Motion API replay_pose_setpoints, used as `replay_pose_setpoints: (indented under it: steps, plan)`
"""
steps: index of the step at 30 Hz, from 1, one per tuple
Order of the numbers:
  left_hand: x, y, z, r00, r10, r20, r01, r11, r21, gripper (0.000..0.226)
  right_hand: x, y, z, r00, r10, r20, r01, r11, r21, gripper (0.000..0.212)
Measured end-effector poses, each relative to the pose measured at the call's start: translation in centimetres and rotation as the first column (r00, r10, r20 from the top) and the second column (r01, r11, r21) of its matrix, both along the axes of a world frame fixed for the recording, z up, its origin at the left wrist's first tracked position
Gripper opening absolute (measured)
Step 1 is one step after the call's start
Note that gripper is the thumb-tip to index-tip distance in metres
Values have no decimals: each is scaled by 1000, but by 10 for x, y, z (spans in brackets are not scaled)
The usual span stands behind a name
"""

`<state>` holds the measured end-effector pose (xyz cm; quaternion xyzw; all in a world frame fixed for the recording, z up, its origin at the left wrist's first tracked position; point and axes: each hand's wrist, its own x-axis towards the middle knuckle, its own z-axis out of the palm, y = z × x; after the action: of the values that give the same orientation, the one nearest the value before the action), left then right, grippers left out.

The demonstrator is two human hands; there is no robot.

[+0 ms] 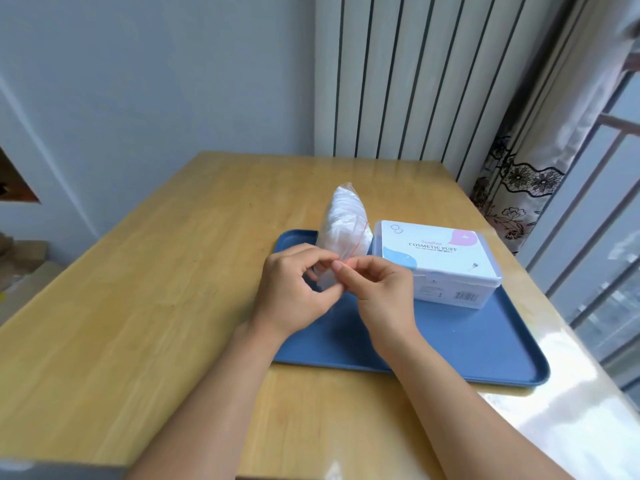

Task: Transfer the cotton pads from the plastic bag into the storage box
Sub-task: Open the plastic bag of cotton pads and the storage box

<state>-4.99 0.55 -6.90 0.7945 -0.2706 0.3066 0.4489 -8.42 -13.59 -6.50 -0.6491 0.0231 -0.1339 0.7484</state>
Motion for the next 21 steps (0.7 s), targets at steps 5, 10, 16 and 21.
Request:
replay_pose_setpoints:
  steps: [5,10,16,21]
  plan:
    - [0,0,2,992,-73,-107,65,995,-76,20,1,0,-1,1000,18,11,-18,1000,25,15]
    - [3,8,8,901,-221,-373,159,969,-191,30,3,0,-2,1000,6,-7,-6,999,32,10]
    - [8,11,5,839,-283,-464,146,940,-308,22,5,1,-1,1000,7,11,-8,1000,19,8]
    - [8,10,5,818,-329,-471,176,924,-339,18,3,1,2,999,26,28,-26,1000,3,3]
